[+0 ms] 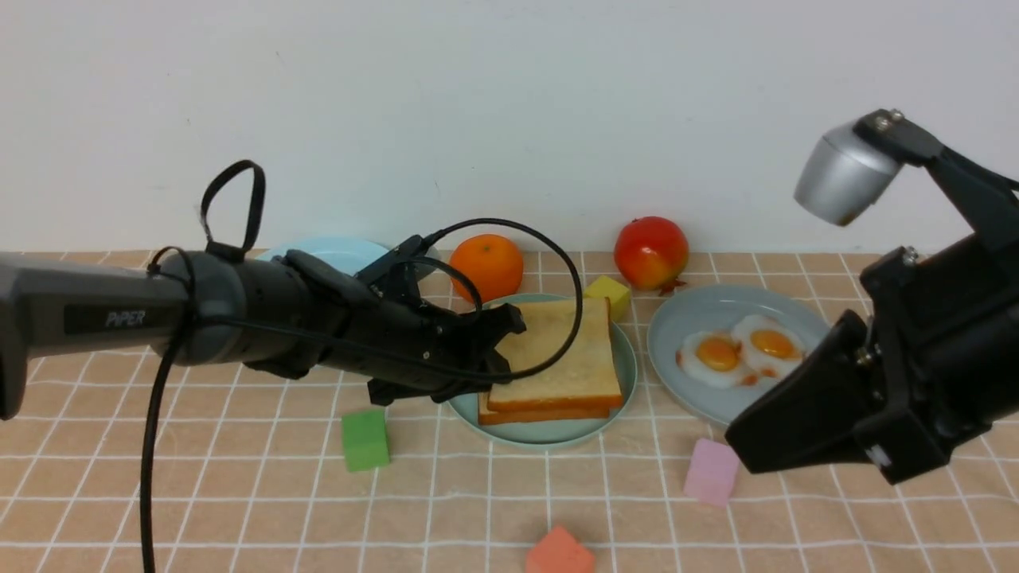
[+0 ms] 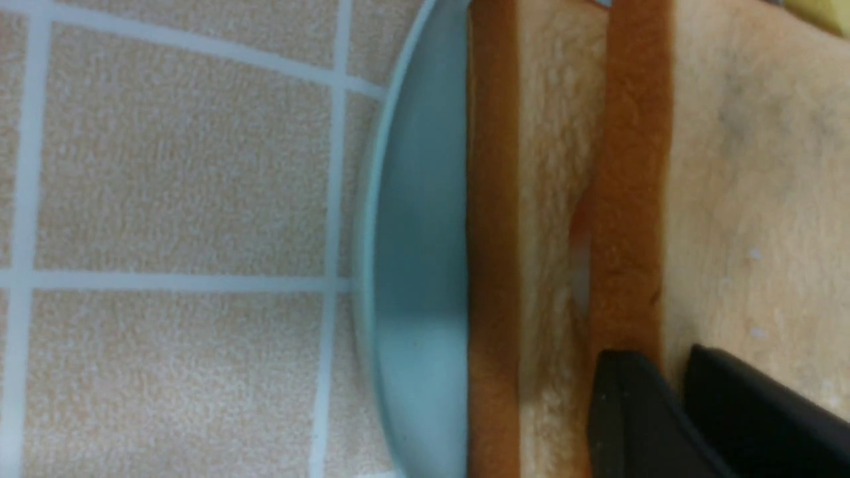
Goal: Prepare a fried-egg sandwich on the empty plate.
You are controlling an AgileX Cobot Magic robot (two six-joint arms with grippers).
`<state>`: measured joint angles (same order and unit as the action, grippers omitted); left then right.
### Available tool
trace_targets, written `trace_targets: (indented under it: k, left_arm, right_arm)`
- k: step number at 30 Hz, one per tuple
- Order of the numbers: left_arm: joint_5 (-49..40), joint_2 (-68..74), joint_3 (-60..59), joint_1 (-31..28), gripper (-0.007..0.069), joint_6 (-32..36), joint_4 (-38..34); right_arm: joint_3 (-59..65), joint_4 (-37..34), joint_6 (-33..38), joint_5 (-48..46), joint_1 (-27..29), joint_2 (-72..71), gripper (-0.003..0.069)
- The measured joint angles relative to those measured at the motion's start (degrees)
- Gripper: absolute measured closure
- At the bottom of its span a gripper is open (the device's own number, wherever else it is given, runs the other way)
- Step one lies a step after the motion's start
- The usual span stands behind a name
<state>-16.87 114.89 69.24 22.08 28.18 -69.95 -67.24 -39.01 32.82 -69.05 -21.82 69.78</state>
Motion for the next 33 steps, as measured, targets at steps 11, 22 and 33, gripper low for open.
trace_targets:
  k: [11, 22, 33]
  left_arm:
    - [-1.88, -5.28, -0.06, -0.60, 0.0182, -0.05, 5.96]
    - [-18.48, -20.70, -0.06, -10.87, 0.0221, 0.12, 17.46]
    - [-37.79, -35.55, -0.16, -11.45, 0.0638, 4.76, 19.12]
  right_arm:
    - [0.06, 1.47, 0.00, 6.81, 0.00, -3.40, 0.0608]
    - [16.66, 16.55, -11.60, 27.94, 0.00, -22.53, 0.0595]
    - [38.80, 14.21, -16.90, 37.86, 0.00, -49.63, 0.0579]
